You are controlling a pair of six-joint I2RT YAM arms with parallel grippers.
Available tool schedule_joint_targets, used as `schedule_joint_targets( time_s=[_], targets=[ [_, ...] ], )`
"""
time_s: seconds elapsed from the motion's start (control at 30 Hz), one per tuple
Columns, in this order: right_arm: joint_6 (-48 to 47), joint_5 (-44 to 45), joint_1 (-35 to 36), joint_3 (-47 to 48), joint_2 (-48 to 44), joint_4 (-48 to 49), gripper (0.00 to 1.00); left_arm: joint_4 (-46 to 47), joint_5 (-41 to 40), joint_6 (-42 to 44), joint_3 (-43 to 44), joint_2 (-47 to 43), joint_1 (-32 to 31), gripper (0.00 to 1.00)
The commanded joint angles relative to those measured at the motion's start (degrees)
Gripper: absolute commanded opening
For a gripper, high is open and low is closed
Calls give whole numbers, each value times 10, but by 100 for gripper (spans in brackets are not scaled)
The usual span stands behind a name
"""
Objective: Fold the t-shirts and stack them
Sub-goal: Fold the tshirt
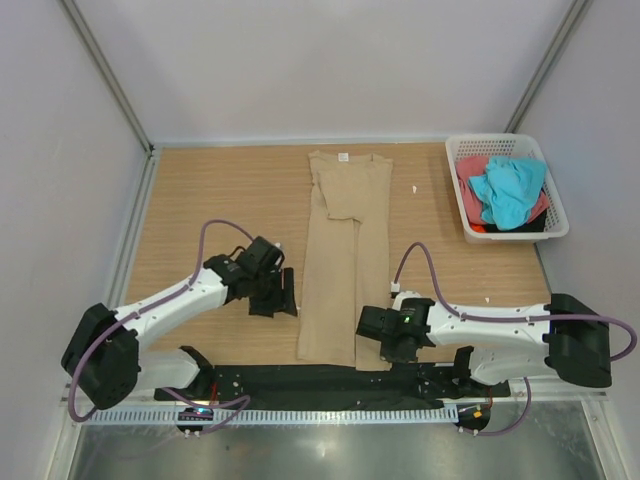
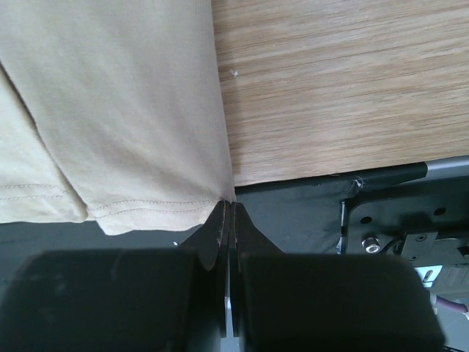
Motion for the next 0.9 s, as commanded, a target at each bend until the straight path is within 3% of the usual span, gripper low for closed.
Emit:
schedule_joint_targets(
  time_s=[0.0, 0.23, 0.53, 0.73, 0.87],
  targets=[
    [15, 8, 1, -3, -22, -12, 1, 47, 6, -62, -42, -10, -30, 63],
    [7, 16, 1, 4, -36, -9, 1, 100, -13, -132, -69, -3, -121, 61],
    [5, 17, 1, -4, -47, -2, 1, 107, -36, -168, -87, 27, -157, 49],
    [7, 16, 1, -14, -69, 3, 1, 108, -40, -194, -107, 32, -179, 33],
    [6, 13, 1, -14, -72, 8, 1, 108, -40, -197, -110, 34, -186, 27]
  ],
)
